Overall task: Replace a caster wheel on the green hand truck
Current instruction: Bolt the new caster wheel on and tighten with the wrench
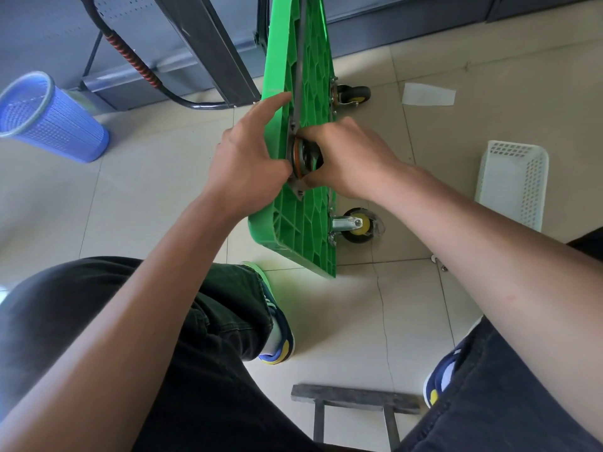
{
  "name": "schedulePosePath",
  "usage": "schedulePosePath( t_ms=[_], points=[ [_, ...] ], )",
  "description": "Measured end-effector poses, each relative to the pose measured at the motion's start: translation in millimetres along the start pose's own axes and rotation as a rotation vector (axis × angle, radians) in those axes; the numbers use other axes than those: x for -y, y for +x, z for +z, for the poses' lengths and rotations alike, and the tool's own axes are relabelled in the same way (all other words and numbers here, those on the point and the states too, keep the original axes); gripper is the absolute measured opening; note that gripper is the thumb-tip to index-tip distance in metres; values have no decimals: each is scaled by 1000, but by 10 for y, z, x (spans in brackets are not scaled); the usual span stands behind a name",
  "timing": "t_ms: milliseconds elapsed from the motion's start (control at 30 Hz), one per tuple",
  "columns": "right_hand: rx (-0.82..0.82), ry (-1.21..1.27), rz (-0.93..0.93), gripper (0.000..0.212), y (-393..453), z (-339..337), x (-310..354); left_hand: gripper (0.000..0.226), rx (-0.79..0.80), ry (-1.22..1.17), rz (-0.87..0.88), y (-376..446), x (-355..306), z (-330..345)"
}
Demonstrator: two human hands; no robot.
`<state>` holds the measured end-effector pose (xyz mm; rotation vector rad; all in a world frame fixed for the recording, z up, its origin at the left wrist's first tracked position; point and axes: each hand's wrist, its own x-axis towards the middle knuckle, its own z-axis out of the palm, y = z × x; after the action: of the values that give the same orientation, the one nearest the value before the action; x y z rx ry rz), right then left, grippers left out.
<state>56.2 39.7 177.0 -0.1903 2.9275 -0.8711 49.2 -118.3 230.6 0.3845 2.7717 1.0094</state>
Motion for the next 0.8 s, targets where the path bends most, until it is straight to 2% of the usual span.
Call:
schedulePosePath(
  t_ms=[500,800],
  points=[
    [-42,1,-58,79,-35,65,-73,90,-2,-90,-13,-20,-18,4],
    [-32,-42,-53,80,-18,70,-98,88,11,-13,8,-37,-67,-1]
  ],
)
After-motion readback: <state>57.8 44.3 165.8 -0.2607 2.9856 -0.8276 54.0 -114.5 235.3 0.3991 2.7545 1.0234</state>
